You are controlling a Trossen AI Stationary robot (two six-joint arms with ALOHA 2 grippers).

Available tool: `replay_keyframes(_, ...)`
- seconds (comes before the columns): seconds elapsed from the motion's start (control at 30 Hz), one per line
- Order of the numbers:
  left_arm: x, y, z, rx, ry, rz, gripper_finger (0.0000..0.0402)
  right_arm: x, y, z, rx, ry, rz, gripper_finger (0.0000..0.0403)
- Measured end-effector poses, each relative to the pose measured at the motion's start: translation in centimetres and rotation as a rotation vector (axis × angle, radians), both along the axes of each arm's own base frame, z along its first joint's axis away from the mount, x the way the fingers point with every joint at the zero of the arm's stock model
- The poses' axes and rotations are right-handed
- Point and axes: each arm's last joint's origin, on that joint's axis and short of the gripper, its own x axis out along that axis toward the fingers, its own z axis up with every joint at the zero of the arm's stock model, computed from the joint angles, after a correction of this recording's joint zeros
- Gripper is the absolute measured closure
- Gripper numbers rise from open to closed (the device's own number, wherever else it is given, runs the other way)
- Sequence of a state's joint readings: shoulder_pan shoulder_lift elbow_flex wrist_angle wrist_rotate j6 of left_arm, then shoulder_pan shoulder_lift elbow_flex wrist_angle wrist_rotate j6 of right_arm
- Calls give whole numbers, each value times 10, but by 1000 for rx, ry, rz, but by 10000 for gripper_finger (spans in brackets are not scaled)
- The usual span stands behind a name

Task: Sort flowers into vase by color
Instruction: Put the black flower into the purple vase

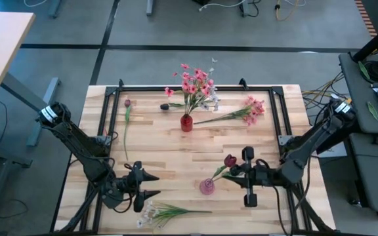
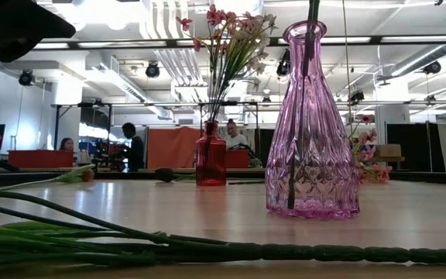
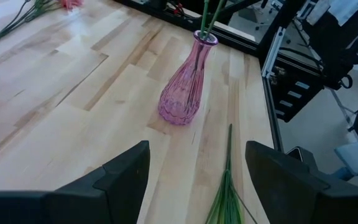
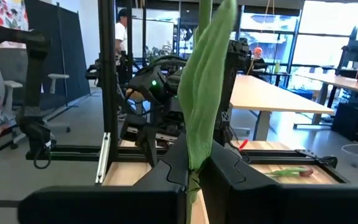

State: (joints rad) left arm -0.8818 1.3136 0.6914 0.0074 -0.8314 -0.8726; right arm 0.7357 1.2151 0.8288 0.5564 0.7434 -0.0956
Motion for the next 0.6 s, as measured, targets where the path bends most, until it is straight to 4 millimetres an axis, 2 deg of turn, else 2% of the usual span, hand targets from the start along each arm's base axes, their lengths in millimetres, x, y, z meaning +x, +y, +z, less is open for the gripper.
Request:
replay_keyframes(0.1, 0, 0, 0, 0, 0, 0, 153, 2, 1, -3, 11, 7, 0, 354)
replay_keyframes(0.23, 0, 0, 0, 0, 0, 0, 153, 4, 3, -8, 19, 33, 2, 296)
replay_keyframes(0.4, 0, 0, 0, -1, 0, -1, 153, 2, 3, -12, 61, 156, 1, 229)
replay_keyframes(0.6, 0, 0, 0, -1, 1, -2, 153, 3, 2, 0, 140, 270, -71, 191)
